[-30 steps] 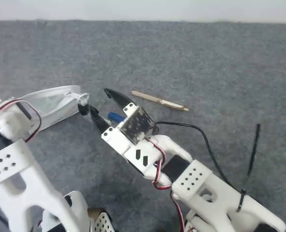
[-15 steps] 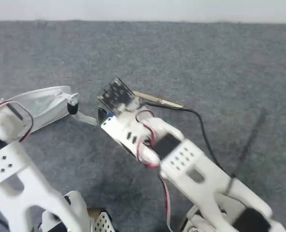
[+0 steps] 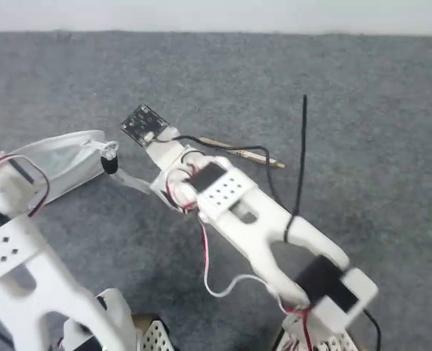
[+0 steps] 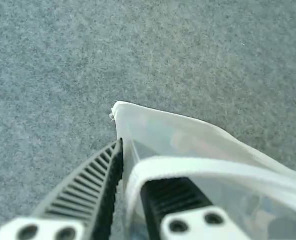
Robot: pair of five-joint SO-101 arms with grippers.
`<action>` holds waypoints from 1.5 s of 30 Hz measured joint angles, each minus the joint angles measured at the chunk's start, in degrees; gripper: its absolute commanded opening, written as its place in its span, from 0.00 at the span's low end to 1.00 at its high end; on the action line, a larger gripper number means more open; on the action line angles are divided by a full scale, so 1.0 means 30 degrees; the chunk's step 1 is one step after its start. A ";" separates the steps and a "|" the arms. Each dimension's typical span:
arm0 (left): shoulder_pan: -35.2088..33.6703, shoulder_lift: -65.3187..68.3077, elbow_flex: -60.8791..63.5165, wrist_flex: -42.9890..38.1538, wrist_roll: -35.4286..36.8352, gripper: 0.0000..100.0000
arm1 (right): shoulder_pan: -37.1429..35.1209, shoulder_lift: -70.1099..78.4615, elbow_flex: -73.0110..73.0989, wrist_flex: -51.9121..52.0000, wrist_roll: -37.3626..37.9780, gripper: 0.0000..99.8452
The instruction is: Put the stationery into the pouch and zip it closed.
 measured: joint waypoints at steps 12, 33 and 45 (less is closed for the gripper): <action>0.0000 0.0000 0.0000 0.0000 0.0000 0.01 | 0.0674 0.6212 -0.5656 0.3311 0.0000 0.17; 0.0000 0.0000 0.0000 0.0000 0.0000 0.01 | 0.0938 0.9875 -0.8322 0.3311 -0.0147 0.01; 0.0352 0.0000 0.0000 0.0000 0.0000 0.01 | 0.0996 0.9934 -0.8850 0.3311 -0.3048 0.01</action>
